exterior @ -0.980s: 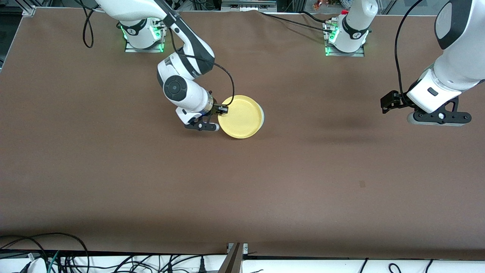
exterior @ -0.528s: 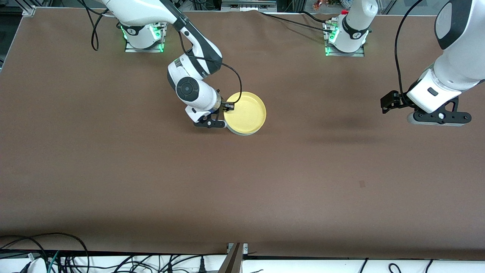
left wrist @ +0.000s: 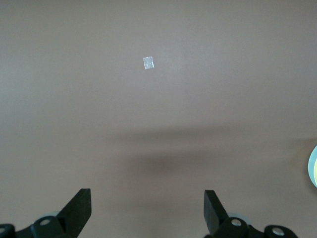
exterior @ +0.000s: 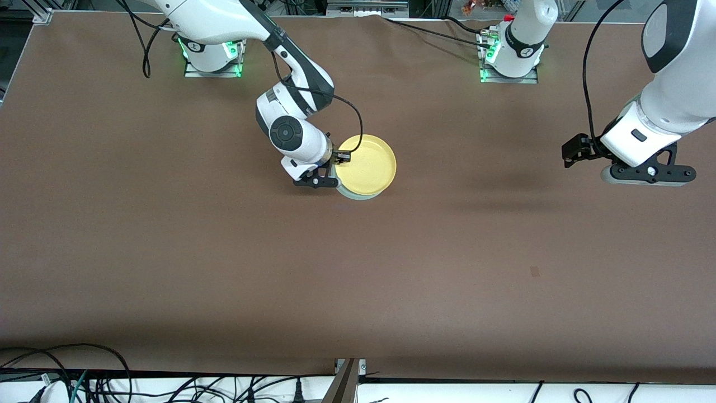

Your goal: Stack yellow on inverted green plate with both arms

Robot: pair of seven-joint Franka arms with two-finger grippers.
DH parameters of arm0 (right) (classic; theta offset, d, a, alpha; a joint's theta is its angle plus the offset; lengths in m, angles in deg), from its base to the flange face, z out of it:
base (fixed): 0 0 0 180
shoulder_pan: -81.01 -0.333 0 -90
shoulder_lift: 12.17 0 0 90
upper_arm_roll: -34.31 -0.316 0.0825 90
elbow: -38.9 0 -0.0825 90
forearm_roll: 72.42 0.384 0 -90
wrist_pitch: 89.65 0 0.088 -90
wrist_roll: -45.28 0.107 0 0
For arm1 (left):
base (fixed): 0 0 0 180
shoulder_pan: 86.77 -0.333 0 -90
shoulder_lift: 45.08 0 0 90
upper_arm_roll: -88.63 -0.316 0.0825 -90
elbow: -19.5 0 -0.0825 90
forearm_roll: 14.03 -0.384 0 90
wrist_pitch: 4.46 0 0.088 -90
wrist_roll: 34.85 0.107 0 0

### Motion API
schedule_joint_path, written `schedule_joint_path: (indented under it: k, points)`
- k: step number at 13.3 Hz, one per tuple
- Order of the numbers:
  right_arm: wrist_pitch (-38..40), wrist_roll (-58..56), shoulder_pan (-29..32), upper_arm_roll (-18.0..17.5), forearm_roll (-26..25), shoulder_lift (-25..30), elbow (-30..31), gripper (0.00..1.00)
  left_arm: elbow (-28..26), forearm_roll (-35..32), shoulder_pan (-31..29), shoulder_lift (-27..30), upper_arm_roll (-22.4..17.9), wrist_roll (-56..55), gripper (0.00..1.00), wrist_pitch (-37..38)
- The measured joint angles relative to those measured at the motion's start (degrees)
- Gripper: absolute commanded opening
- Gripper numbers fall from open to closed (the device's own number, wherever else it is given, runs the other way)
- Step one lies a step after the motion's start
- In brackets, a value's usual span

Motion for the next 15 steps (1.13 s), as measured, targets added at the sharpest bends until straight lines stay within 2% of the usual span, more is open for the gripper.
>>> schedule_joint_path:
  k: [2,6,8,10,12,13,15]
  points:
    - [0.4,0.1,0.0,0.2,0.0,0.0,0.1,1.00,0.0,0.0,0.0,0.0,0.0,0.0,1.00,0.0]
    - [1.4,0.0,0.1,2.5,0.0,1.2,-0.5,1.00,0.0,0.0,0.0,0.0,0.0,0.0,1.00,0.0]
    - [1.5,0.0,0.0,4.6,-0.1,4.5,-1.2,1.00,0.0,0.0,0.0,0.0,0.0,0.0,1.00,0.0]
    - [2.3,-0.6,0.1,8.3,-2.0,9.4,-1.6,1.00,0.0,0.0,0.0,0.0,0.0,0.0,1.00,0.0]
    - [4.0,-2.2,0.1,12.8,-6.2,14.2,-1.7,1.00,0.0,0.0,0.0,0.0,0.0,0.0,1.00,0.0]
    - [6.4,-3.9,0.2,15.1,-7.1,16.0,-2.1,1.00,0.0,0.0,0.0,0.0,0.0,0.0,1.00,0.0]
    - [16.7,-9.1,0.2,19.7,-8.0,18.4,-6.3,1.00,0.0,0.0,0.0,0.0,0.0,0.0,1.00,0.0]
